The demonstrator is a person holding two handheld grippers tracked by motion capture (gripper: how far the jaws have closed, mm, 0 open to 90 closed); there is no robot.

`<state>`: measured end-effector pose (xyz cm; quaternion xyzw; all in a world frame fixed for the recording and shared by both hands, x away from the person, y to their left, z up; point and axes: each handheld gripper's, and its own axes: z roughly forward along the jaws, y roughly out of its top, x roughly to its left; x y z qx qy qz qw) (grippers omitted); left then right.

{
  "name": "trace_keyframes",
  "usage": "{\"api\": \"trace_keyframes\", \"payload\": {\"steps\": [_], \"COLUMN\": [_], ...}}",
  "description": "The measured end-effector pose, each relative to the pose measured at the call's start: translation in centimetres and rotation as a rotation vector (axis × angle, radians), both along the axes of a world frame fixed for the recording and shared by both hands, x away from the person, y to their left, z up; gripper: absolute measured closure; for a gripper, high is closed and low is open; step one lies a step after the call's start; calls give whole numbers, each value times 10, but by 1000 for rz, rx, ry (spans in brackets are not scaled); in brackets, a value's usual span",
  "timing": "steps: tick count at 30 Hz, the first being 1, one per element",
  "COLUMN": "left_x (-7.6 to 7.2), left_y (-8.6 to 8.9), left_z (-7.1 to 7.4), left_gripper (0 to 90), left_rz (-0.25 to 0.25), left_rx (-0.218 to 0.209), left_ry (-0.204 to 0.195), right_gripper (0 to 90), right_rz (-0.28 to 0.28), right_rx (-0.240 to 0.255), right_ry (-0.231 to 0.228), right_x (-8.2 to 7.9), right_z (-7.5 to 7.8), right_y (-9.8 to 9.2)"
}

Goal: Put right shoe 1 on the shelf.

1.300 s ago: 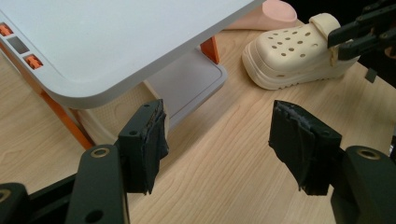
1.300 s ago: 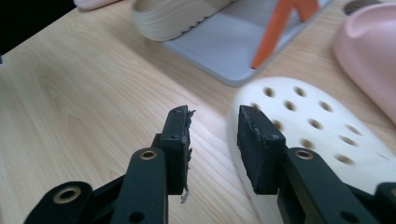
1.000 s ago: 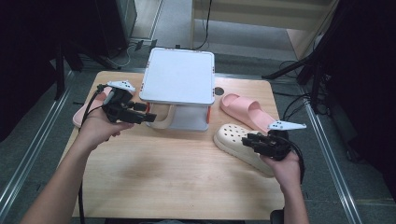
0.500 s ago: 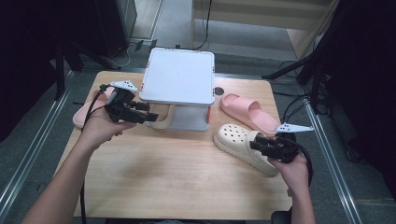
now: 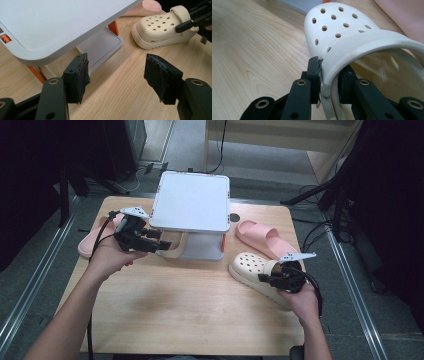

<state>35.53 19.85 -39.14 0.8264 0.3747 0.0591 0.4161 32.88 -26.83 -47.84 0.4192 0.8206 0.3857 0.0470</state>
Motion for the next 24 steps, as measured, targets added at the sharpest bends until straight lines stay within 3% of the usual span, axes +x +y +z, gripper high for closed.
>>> {"api": "trace_keyframes", "payload": {"steps": [3, 8, 13, 16, 20, 24], "left_x": [-1, -6, -10, -14, -19, -24], "left_y": [-1, -3, -1, 1, 3, 3], "left_z": [-1, -1, -1, -1, -2, -2], "left_gripper": [360, 360, 361, 365, 413, 530], "left_rz": [1, 1, 8, 20, 25, 27], "left_rx": [3, 11, 12, 12, 14, -4], "left_ry": [-4, -13, -21, -16, -15, -19], "right_gripper": [771, 773, 772, 772, 771, 769], "right_rz": [-4, -7, 42, 66, 110, 162], "right_rx": [-15, 19, 21, 27, 21, 17], "right_ry": [0, 8, -23, -15, -2, 2], "right_x": [-2, -4, -9, -9, -10, -11], "right_z": [4, 14, 24, 27, 28, 28], "right_y": [1, 7, 28, 41, 65, 88]}}
